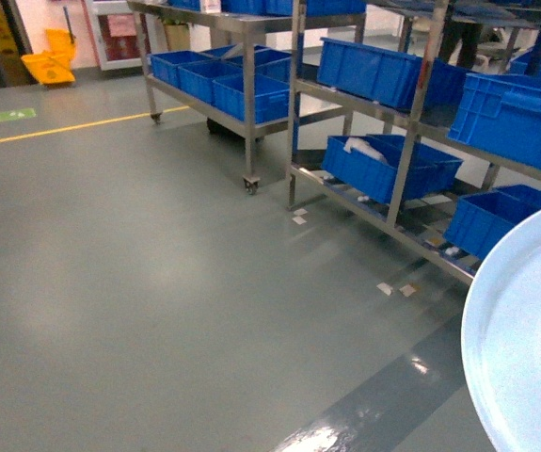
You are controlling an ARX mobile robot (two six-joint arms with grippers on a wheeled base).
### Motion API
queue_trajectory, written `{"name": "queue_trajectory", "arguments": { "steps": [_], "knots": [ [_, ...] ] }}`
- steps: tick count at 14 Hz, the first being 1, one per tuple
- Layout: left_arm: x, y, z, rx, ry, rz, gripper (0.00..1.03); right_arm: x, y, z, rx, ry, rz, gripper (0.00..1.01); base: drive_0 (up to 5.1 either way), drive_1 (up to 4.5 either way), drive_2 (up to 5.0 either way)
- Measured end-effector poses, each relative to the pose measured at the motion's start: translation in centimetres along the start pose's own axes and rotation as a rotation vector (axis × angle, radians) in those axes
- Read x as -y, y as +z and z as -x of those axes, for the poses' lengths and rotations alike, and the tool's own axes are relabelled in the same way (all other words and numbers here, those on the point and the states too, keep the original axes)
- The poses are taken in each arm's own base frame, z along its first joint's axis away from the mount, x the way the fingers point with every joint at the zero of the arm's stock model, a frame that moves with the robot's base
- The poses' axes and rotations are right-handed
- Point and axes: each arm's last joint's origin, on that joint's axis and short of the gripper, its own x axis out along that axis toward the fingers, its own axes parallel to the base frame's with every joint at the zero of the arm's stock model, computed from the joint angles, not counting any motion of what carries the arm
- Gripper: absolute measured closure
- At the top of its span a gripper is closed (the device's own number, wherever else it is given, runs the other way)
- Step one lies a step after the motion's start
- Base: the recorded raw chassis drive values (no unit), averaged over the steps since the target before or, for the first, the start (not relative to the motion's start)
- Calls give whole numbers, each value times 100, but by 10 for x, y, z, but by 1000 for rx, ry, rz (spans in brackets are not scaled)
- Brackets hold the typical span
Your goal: Place blue tray on left shelf second layer neatly
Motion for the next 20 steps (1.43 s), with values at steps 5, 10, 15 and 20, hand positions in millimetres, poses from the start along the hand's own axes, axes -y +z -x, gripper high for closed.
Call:
{"name": "queue_trajectory", "arguments": {
  "steps": [5, 10, 15, 20],
  "knots": [
    [0, 0, 0, -1, 1, 0, 5, 0, 0, 0, 0, 0, 0, 99, -166, 267, -600],
    [0, 0, 0, 0, 0, 0, 5, 0, 0, 0, -2, 1, 0, 99, -153, 280, -587],
    [0, 0, 0, 0, 0, 0, 5, 0, 0, 0, -1, 0, 0, 99, -150, 283, -584],
    [0, 0, 0, 2, 1, 0, 5, 0, 0, 0, -2, 1, 0, 99, -150, 283, -584]
  ]
}}
